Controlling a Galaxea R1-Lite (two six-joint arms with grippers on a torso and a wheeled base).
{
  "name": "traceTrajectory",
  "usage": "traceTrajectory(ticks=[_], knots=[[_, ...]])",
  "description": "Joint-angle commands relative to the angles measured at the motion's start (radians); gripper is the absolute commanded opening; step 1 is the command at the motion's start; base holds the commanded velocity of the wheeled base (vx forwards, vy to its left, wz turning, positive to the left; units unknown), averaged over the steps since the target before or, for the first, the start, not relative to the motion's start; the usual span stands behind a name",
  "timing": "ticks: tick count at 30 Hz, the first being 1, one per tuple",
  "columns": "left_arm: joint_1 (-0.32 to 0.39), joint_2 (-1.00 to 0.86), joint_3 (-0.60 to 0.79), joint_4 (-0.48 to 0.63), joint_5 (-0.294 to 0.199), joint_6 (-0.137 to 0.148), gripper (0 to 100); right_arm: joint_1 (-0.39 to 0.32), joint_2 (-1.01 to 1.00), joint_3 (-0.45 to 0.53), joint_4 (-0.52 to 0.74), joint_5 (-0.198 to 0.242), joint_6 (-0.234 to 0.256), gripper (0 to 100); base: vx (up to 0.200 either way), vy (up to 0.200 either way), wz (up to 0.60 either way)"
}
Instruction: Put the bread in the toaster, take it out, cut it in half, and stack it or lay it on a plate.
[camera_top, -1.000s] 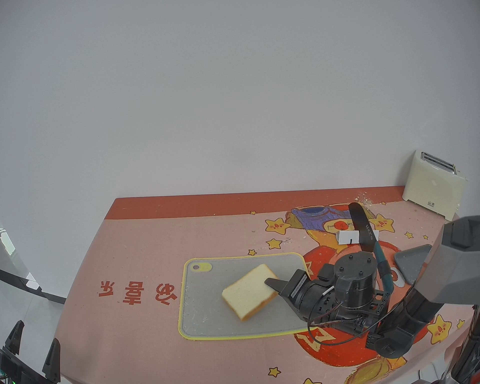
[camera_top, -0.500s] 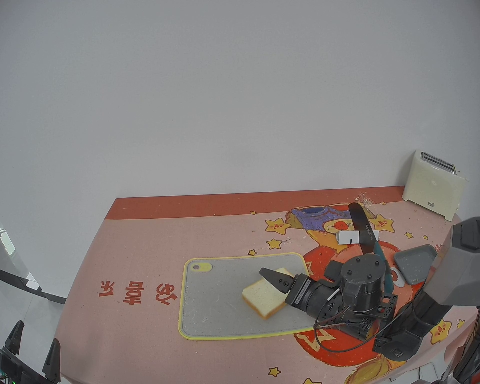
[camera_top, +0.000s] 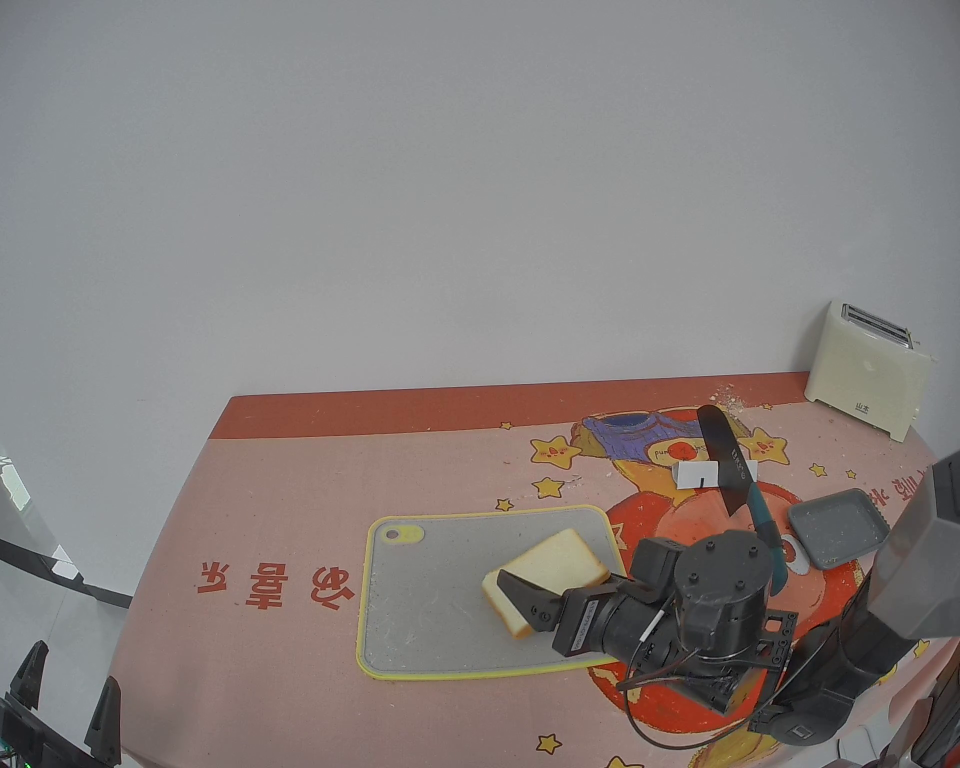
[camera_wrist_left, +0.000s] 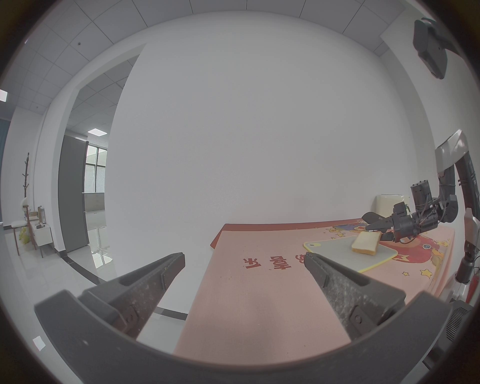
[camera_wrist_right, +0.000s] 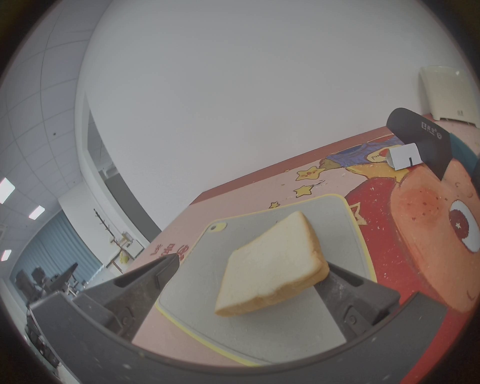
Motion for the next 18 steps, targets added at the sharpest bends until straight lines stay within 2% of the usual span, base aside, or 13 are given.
traceTrajectory(ticks=[1, 3, 7, 8, 11, 12, 15, 17, 18], knots=[[0.0, 0.0, 0.018, -0.001, 0.0, 0.0, 100, -0.042, -0.007, 0.0, 0.038, -0.006, -0.052, 100, 0.0, 0.0, 0.0], [0.0, 0.0, 0.018, -0.001, 0.0, 0.0, 100, -0.077, -0.01, 0.002, 0.072, -0.011, -0.096, 100, 0.0, 0.0, 0.0], [0.0, 0.0, 0.018, -0.001, 0.0, 0.0, 100, -0.083, -0.052, 0.007, 0.11, -0.058, -0.162, 100, 0.0, 0.0, 0.0], [0.0, 0.0, 0.018, -0.001, 0.0, 0.0, 100, -0.089, -0.065, 0.0, 0.118, -0.058, -0.187, 100, 0.0, 0.0, 0.0], [0.0, 0.0, 0.018, -0.001, 0.0, 0.0, 100, -0.091, -0.096, -0.009, 0.13, -0.057, -0.288, 100, 0.0, 0.0, 0.0], [0.0, 0.0, 0.018, -0.001, 0.0, 0.0, 100, -0.086, -0.099, -0.004, 0.13, -0.058, -0.335, 100, 0.0, 0.0, 0.0], [0.0, 0.0, 0.018, -0.001, 0.0, -0.002, 100, -0.091, -0.09, -0.01, 0.129, -0.066, -0.377, 100, 0.0, 0.0, 0.0], [0.0, 0.0, 0.018, -0.001, 0.0, -0.002, 100, -0.097, -0.087, -0.016, 0.129, -0.066, -0.38, 100, 0.0, 0.0, 0.0], [0.0, 0.0, 0.018, -0.001, 0.0, -0.002, 100, -0.121, -0.075, -0.033, 0.129, -0.057, -0.377, 100, 0.0, 0.0, 0.0]])
